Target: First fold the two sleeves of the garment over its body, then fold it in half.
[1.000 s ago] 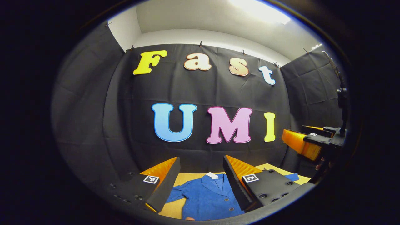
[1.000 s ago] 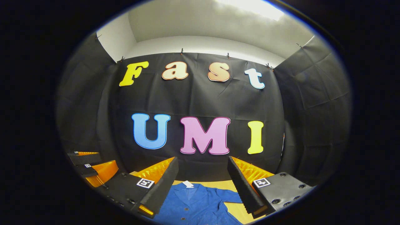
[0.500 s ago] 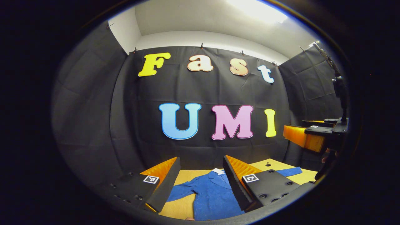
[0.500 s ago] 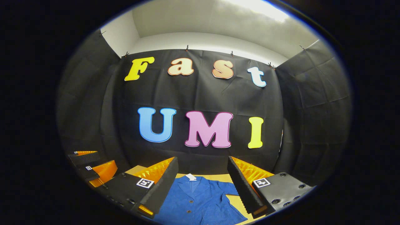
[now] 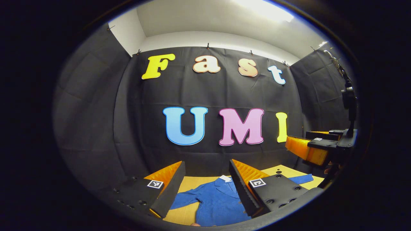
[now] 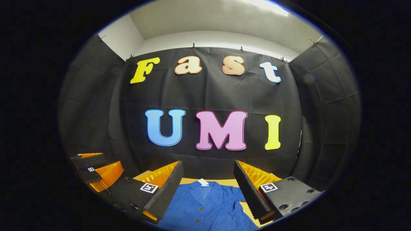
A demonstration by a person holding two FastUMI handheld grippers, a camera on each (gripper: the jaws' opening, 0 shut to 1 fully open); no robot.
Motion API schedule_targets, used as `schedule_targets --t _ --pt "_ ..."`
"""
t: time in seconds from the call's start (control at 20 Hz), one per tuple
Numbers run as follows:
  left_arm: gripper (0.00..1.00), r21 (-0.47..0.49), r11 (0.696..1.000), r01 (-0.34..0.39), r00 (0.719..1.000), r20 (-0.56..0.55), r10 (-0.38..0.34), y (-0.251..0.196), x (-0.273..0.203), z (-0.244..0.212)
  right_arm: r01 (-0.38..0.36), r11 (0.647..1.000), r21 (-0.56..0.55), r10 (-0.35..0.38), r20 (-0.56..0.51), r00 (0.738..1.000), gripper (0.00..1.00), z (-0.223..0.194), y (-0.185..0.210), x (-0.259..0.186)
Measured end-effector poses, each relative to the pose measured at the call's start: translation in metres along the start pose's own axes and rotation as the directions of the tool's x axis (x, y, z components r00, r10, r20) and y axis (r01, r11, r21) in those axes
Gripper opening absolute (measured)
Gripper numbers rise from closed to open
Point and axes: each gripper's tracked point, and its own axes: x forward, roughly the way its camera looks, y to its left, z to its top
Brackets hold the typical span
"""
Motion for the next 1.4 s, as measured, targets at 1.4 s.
schedule_targets --t 1.4 --pt "0.80 -0.022 0.997 -0.078 0.986 -0.150 0.074 -0.017 0.069 -0.046 0.056 0.997 0.054 -0.029 -0.414 0.910 0.99 -0.144 -0.061 0.134"
